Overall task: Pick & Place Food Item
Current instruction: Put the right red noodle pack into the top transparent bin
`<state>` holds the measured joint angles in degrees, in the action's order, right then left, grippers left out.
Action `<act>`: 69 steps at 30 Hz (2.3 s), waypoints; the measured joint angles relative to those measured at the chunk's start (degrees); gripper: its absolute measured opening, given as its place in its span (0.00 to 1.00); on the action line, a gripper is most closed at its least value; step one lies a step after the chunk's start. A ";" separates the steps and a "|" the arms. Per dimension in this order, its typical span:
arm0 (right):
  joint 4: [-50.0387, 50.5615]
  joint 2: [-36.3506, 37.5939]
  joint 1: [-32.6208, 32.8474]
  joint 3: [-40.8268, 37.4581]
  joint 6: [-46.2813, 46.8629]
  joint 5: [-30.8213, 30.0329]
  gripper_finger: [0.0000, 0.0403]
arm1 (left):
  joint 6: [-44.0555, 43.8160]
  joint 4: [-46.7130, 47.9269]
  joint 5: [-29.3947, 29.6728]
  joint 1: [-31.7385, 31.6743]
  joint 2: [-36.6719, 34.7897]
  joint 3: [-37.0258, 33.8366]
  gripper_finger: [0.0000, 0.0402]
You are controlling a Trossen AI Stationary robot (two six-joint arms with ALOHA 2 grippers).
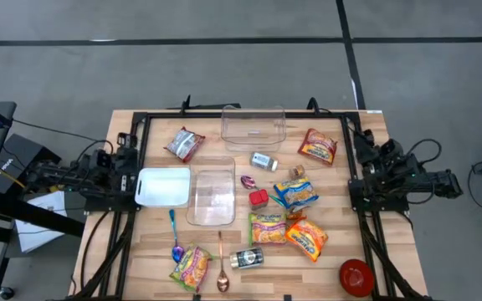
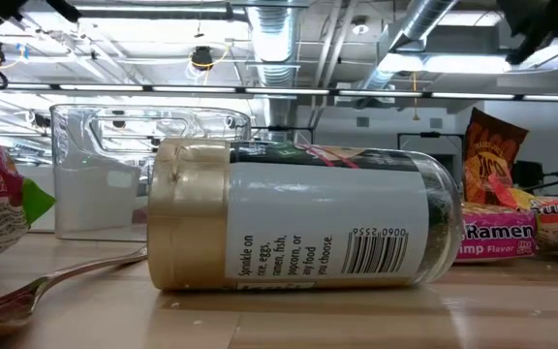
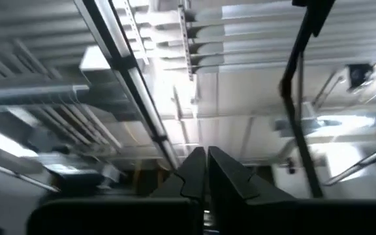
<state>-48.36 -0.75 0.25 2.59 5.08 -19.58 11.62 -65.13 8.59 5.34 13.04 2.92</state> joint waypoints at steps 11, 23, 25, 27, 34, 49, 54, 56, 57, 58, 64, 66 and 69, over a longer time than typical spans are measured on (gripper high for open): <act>22.59 -3.05 0.00 13.68 -18.37 -9.25 0.28 | 21.55 19.16 6.01 0.00 10.87 14.63 0.58; 59.37 -28.19 -0.07 38.41 -12.44 -34.12 0.41 | 34.12 21.31 15.13 -0.02 23.84 19.04 0.76; 66.70 -32.42 -0.45 43.67 -10.08 -36.00 0.47 | 34.09 21.29 15.13 -0.02 25.57 19.04 0.75; 77.09 -36.29 -1.88 49.81 -5.76 -36.45 0.54 | 33.55 21.28 15.14 -0.02 27.21 19.04 0.75; 109.76 -48.29 -13.69 69.94 8.32 -26.39 0.65 | 34.18 21.28 15.03 -0.10 30.81 19.06 0.74; 120.43 -73.09 -53.54 79.07 -10.26 10.95 0.65 | 30.45 25.31 13.01 -4.20 30.94 19.08 0.75; 121.00 -80.61 -60.65 77.68 -14.38 19.60 0.65 | 30.07 25.72 12.99 -4.17 30.94 19.08 0.75; 121.00 -83.38 -62.03 76.68 -16.08 19.68 0.65 | 29.91 26.05 12.97 -4.16 30.94 19.08 0.75; 120.97 -84.73 -62.35 76.14 -16.45 19.68 0.65 | 29.78 26.14 12.97 -4.15 30.94 19.08 0.75; 120.89 -86.04 -62.36 75.66 -16.45 19.78 0.65 | 29.68 26.29 12.97 -4.15 30.94 19.08 0.75; 118.18 -90.43 -62.15 72.85 -16.26 21.55 0.65 | 28.55 26.64 12.82 -4.15 30.94 19.08 0.75; 114.80 -90.47 -61.85 70.67 -16.57 22.71 0.65 | 28.48 26.66 12.68 -4.15 30.94 19.08 0.75; 111.78 -90.47 -61.40 67.35 -17.51 22.80 0.65 | 28.39 27.08 12.59 -4.15 30.94 19.08 0.74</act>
<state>63.42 -91.22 -61.14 69.94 -12.44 3.22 40.01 -38.05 21.19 1.19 43.99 22.00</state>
